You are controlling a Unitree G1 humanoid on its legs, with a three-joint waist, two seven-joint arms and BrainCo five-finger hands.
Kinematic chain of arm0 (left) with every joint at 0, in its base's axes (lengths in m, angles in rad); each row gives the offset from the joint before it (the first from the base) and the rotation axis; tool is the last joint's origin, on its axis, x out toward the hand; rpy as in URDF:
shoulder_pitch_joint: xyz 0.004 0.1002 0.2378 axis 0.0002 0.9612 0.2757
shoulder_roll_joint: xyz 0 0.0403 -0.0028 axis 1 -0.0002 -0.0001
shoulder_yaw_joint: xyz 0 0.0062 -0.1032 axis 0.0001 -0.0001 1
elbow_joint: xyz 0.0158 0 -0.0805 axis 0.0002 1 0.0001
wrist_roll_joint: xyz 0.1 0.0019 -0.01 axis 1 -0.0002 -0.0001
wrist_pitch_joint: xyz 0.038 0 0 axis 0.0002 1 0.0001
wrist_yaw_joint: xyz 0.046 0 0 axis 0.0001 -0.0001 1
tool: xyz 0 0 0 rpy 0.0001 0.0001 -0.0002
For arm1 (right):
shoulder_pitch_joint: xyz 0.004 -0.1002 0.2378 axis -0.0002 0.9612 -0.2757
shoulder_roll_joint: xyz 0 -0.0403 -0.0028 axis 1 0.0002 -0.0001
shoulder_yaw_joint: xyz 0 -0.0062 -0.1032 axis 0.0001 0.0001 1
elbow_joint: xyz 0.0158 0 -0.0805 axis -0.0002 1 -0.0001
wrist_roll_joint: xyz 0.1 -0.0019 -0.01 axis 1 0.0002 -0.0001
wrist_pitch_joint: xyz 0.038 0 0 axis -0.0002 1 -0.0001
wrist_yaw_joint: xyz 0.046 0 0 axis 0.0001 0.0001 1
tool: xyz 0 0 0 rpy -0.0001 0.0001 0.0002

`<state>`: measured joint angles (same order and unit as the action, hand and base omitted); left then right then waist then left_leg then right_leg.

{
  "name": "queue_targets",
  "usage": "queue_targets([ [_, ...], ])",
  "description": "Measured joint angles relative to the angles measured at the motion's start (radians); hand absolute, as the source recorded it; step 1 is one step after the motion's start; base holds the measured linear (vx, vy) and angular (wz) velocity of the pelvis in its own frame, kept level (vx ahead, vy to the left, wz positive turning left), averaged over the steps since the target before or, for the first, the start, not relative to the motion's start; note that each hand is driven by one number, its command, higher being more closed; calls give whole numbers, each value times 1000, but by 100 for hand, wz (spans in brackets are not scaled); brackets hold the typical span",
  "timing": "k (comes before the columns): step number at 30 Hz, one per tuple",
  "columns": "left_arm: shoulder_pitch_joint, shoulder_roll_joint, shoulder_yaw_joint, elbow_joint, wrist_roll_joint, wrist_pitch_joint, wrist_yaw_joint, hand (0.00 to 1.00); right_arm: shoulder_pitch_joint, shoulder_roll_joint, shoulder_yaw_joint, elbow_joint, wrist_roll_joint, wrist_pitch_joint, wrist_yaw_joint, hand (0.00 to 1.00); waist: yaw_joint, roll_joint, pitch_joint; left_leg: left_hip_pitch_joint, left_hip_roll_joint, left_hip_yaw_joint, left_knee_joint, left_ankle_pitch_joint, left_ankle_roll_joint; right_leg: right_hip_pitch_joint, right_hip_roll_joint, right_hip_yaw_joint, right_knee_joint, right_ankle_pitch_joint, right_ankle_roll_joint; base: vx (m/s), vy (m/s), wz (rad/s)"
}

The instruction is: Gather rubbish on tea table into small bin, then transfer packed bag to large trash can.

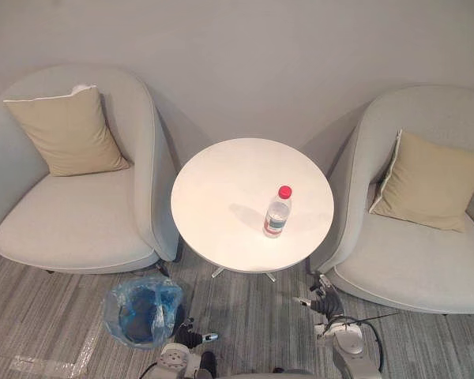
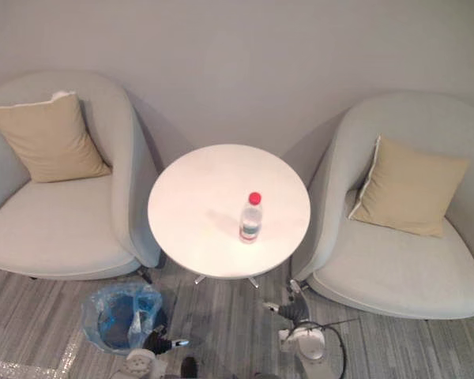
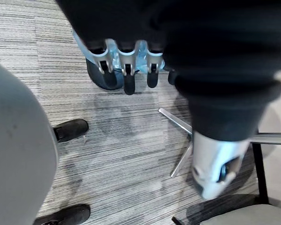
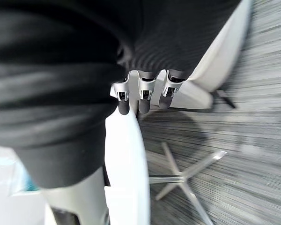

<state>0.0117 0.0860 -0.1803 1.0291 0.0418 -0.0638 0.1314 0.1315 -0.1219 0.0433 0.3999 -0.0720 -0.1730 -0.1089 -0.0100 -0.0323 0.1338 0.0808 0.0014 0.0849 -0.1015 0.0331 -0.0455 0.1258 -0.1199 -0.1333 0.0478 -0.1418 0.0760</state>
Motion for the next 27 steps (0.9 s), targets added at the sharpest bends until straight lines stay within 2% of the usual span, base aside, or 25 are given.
queue_targets([
  [5,4,0,7,-17,7,-9,0,0,-63,-4,-1,-36,-26,-9,-39,0,7,0,8,-13,-3,-20,-1,9,1,-3,-2,-19,-2,0,0,-33,-12,13],
  [13,9,-1,10,-43,15,-13,3,0,-197,-7,-61,-40,-48,-5,-167,0,12,17,30,-56,-8,-66,-1,21,2,-20,-2,-57,-11,0,1,-8,-19,16],
  [22,9,-8,7,-73,14,-18,23,0,-350,-41,-82,-26,-41,-2,-224,0,19,53,76,-104,-9,-78,-1,28,10,-50,-1,-67,-20,23,3,8,-3,4],
  [27,0,-10,7,-86,2,-19,24,0,-450,-59,-81,50,34,-1,-221,0,29,65,105,-128,-14,-109,0,38,18,-60,-3,-80,-20,40,4,-6,15,20],
])
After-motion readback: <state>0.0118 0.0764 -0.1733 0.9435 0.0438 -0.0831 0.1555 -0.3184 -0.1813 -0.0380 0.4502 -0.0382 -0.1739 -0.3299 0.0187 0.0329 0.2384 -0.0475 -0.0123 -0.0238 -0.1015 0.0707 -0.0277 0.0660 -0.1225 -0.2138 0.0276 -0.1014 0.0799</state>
